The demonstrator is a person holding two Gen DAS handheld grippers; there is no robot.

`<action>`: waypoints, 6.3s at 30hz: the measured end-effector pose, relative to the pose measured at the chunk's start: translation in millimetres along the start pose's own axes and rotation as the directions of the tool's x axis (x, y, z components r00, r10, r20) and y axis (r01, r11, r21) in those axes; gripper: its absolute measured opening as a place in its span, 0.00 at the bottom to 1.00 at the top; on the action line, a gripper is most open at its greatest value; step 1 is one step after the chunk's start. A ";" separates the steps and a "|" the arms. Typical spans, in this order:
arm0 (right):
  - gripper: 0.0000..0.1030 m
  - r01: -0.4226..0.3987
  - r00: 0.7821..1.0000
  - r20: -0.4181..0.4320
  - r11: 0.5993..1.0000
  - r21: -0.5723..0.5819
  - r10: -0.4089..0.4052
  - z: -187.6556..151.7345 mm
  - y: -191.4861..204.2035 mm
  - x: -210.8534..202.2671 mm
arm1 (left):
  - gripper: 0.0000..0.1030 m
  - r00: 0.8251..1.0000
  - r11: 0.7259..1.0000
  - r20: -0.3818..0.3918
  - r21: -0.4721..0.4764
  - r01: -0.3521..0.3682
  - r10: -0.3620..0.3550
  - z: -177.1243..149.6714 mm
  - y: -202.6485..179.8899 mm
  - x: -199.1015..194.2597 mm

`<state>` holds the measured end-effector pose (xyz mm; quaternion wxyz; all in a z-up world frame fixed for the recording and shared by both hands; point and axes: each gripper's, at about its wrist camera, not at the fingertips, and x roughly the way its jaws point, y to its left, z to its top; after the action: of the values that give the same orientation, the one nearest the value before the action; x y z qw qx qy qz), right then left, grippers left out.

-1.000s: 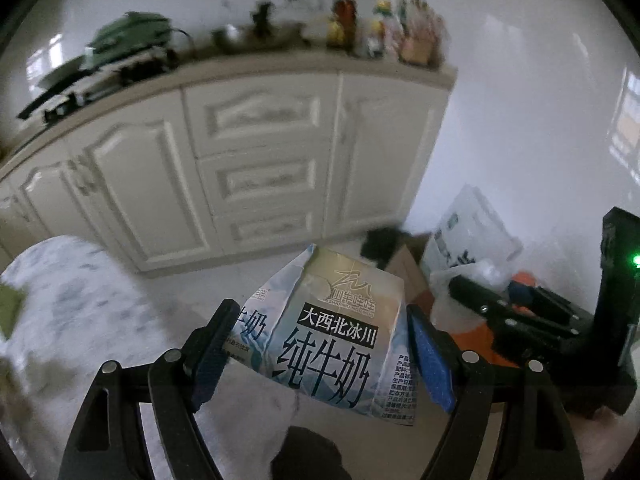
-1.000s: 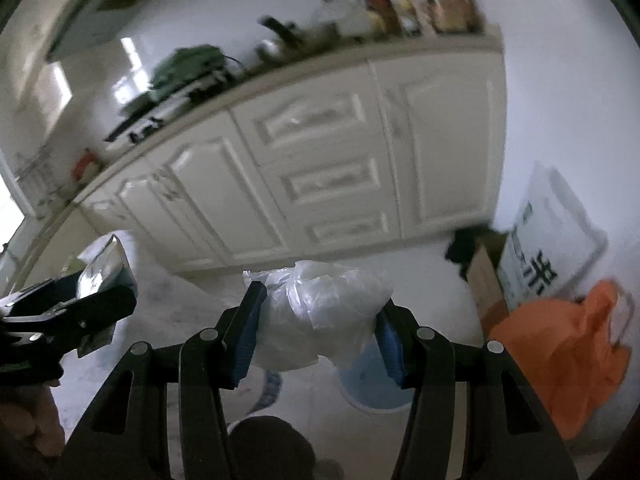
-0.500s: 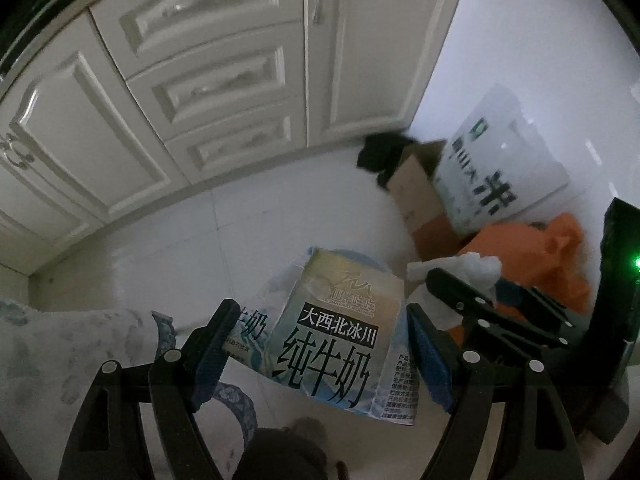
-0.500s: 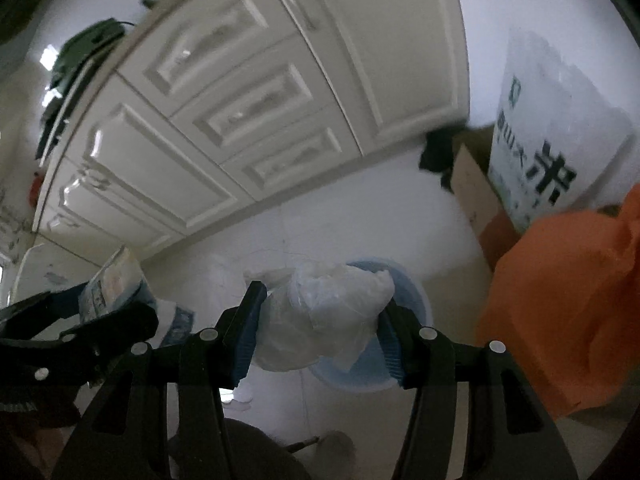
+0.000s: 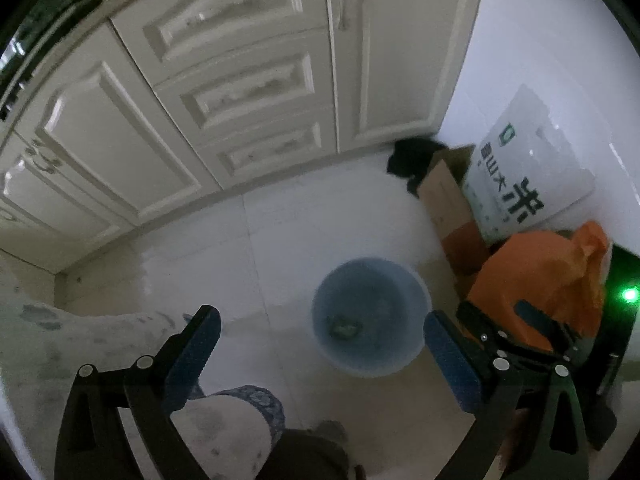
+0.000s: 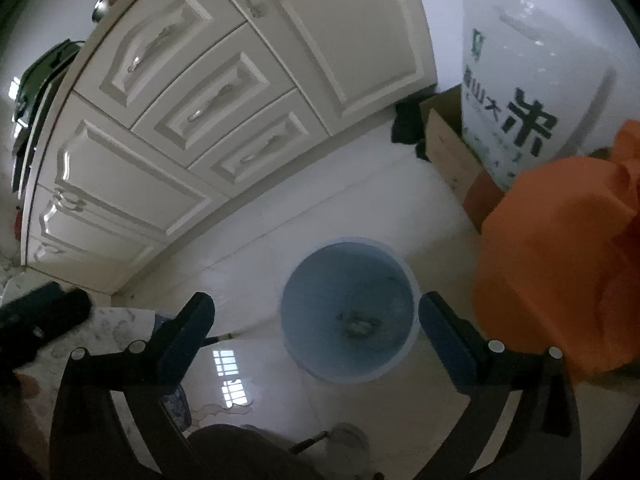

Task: Collect trash
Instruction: 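Carry the carton and bag to the blue bucket and release both, then return both tools to the table above the remaining trash, then grasp the clear plastic bag with the left gripper while the right gripper grasps a white cup, then carry both items to the blue bucket and open both grippers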

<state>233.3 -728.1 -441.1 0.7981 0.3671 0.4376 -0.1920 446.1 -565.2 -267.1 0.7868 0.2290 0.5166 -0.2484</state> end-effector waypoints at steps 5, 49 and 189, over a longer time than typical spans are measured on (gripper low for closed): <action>1.00 -0.011 0.999 0.044 1.000 -0.014 0.011 -5.8 12.4 -33.5 | 0.99 0.995 1.000 0.100 -0.021 0.017 -0.014 -8.9 6.4 -49.9; 1.00 -0.177 0.798 0.222 0.569 -0.803 0.561 -249.4 423.3 -307.8 | 0.99 0.603 0.746 0.564 -0.661 -0.078 0.564 -551.0 155.8 -420.2; 0.31 -0.450 0.788 -0.139 0.406 -0.795 0.600 -227.0 416.5 -223.3 | 0.58 0.775 0.847 0.558 -0.529 0.056 0.297 -480.5 237.7 -343.4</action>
<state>246.9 -286.6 -158.5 0.9264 0.0726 0.2679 0.2545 141.5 -32.4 -97.9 0.9584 -0.0515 0.2590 -0.1082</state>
